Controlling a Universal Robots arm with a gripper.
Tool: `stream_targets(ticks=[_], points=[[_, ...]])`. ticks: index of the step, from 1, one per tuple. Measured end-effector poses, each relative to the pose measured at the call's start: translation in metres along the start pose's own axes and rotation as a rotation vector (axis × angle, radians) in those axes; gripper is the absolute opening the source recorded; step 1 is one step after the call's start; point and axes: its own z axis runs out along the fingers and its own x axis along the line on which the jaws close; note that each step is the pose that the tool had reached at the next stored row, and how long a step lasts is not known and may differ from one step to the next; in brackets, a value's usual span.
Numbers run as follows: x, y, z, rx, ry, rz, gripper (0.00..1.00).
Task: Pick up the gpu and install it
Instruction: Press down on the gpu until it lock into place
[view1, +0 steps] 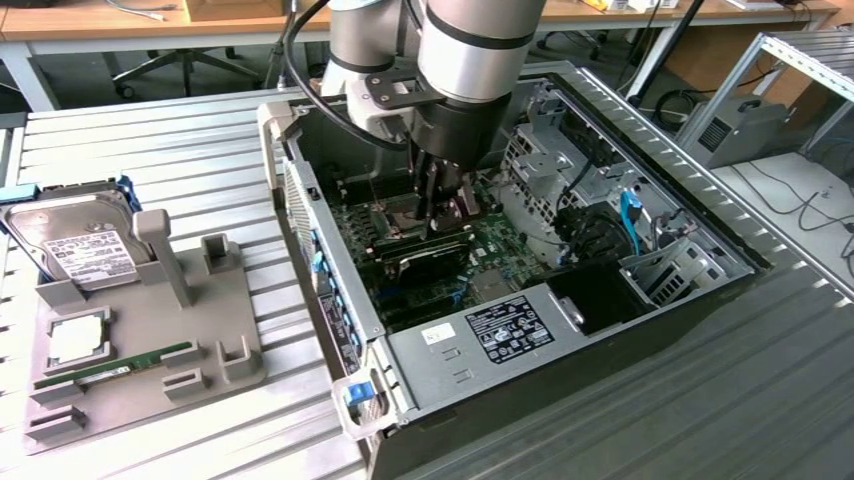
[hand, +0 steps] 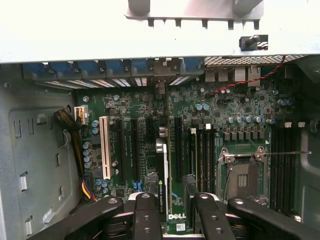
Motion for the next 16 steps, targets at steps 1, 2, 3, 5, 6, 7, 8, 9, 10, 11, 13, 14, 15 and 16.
stream_targets(ticks=[1,2,3,5,6,7,8,9,10,11,13,14,15,16], points=[[0.0000,0.0000,0.0000,0.0000,0.0000,0.000,0.33],[0.0000,0.0000,0.0000,0.0000,0.0001,0.000,0.33],[0.0000,0.0000,0.0000,0.0000,0.0000,0.000,0.33],[0.0000,0.0000,0.0000,0.0000,0.0000,0.000,0.32],[0.0000,0.0000,0.0000,0.0000,0.0000,0.000,0.25],[0.0000,0.0000,0.0000,0.0000,0.0000,0.000,0.19],[0.0000,0.0000,0.0000,0.0000,0.0001,0.000,0.13],[0.0000,0.0000,0.0000,0.0000,0.0000,0.000,0.11],[0.0000,0.0000,0.0000,0.0000,0.0001,0.000,0.11],[0.0000,0.0000,0.0000,0.0000,0.0000,0.000,0.11],[0.0000,0.0000,0.0000,0.0000,0.0000,0.000,0.11],[0.0000,0.0000,0.0000,0.0000,0.0000,0.000,0.11],[0.0000,0.0000,0.0000,0.0000,0.0000,0.000,0.11],[0.0000,0.0000,0.0000,0.0000,0.0000,0.000,0.11]])
